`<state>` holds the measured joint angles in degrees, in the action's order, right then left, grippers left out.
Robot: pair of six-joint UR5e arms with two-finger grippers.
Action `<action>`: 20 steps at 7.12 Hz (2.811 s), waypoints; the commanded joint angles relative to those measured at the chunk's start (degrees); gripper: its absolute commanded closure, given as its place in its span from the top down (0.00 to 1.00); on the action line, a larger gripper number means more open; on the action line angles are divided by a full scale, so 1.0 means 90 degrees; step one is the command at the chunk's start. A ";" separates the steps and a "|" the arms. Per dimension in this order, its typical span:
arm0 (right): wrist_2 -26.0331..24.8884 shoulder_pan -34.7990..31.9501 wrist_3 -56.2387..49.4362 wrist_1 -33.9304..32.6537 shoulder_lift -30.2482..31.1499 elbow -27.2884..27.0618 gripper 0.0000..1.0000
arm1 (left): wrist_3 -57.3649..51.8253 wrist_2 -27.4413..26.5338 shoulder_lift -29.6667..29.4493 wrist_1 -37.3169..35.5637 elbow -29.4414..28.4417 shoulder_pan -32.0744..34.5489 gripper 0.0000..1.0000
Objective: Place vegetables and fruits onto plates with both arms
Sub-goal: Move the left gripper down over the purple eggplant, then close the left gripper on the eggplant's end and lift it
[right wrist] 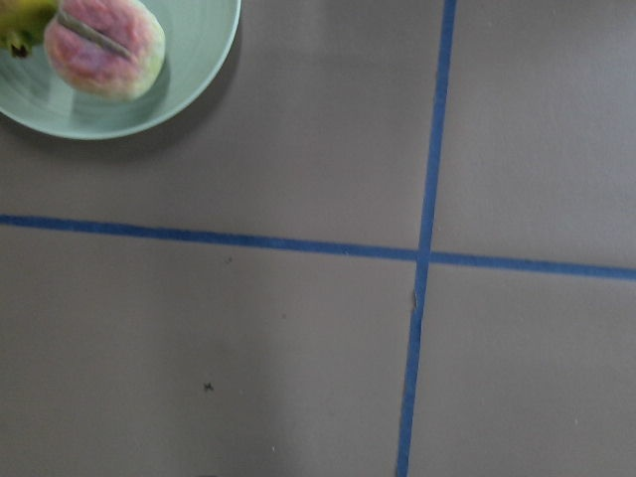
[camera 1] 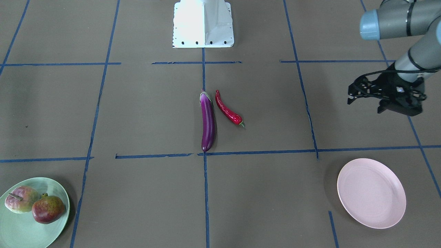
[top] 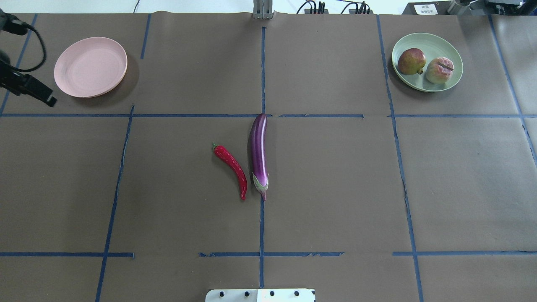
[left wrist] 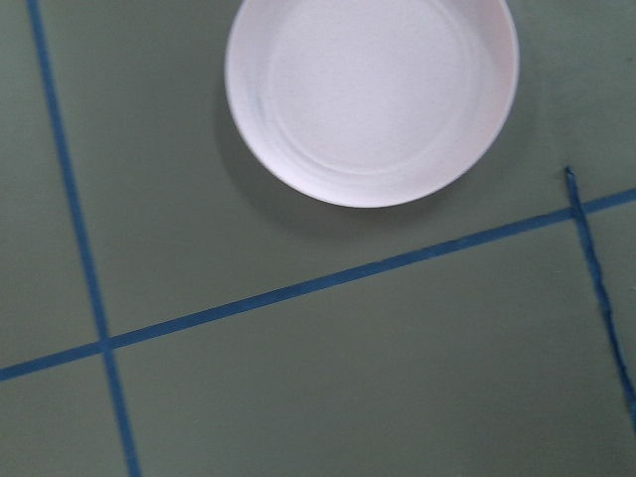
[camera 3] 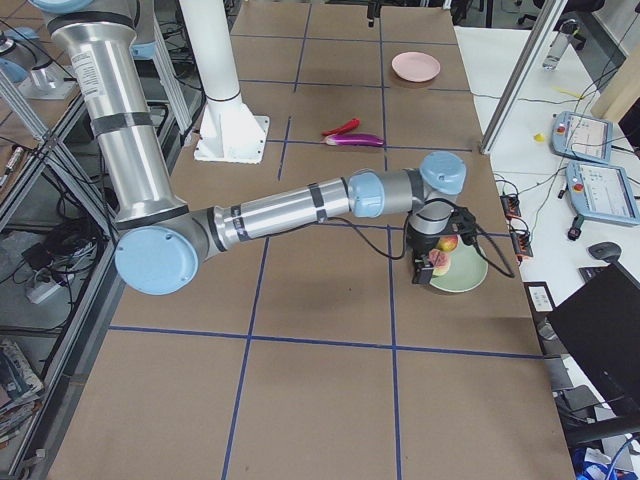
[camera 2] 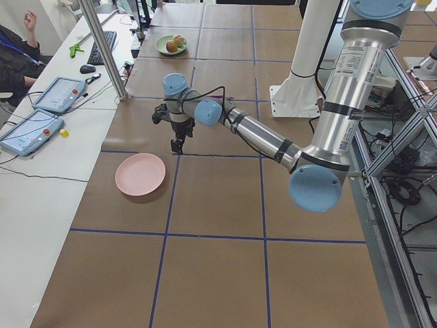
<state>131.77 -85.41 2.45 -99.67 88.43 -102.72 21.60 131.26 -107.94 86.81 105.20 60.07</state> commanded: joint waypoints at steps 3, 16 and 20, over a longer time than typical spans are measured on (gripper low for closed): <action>0.0007 -0.0031 0.0021 0.0459 0.0907 -0.0374 1.00 | 0.3575 -0.0907 -0.1984 0.0089 -0.0728 -0.1854 1.00; -0.0002 -0.0031 0.0021 0.0469 0.0916 -0.0335 1.00 | 0.5168 -0.2514 -0.3895 0.1233 -0.3496 -0.3422 0.44; -0.0002 -0.0031 0.0021 0.0469 0.0916 -0.0335 1.00 | 0.5100 -0.1379 -0.3653 0.1164 -0.3320 -0.1857 0.00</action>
<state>131.75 -85.69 2.64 -95.45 96.68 -105.76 67.75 112.86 -142.23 97.25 75.04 36.80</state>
